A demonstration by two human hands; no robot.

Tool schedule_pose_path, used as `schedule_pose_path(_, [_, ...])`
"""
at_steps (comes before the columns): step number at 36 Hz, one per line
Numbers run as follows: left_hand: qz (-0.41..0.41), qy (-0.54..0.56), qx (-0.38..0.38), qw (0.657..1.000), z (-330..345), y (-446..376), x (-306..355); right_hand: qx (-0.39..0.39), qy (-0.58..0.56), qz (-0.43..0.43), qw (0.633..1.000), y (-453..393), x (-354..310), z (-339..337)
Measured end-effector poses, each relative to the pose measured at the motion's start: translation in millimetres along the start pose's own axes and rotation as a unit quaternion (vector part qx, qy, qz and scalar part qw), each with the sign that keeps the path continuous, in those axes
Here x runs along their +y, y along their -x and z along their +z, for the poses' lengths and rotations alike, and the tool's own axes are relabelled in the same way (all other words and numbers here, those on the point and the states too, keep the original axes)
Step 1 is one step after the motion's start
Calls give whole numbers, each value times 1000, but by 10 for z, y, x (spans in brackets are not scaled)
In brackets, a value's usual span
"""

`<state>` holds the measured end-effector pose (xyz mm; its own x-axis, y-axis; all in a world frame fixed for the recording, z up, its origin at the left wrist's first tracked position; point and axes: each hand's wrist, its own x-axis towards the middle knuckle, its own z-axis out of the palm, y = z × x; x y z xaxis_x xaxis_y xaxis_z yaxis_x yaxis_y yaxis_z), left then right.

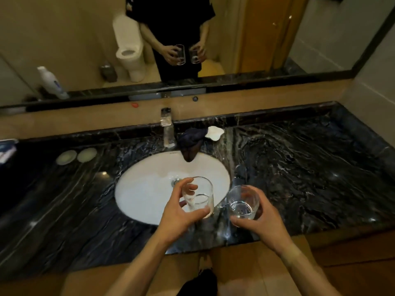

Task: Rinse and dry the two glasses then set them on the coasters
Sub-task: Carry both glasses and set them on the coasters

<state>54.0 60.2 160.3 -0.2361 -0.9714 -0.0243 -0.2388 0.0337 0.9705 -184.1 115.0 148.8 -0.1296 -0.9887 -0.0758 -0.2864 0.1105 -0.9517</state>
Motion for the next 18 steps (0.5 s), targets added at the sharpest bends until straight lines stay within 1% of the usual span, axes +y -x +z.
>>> schedule_pose_path(5, [-15,-15,29,999,-370,445,-15,-48,3,-22,999,151,-169,313])
schedule_pose_path(10, [-27,-2,69,997,-749,762,-75,-95,32,-47,994,173,-348,706])
schedule_pose_path(18, [-37,0,138,990,-1552,1150,-245,-148,67,-89,983,115,-688,1579])
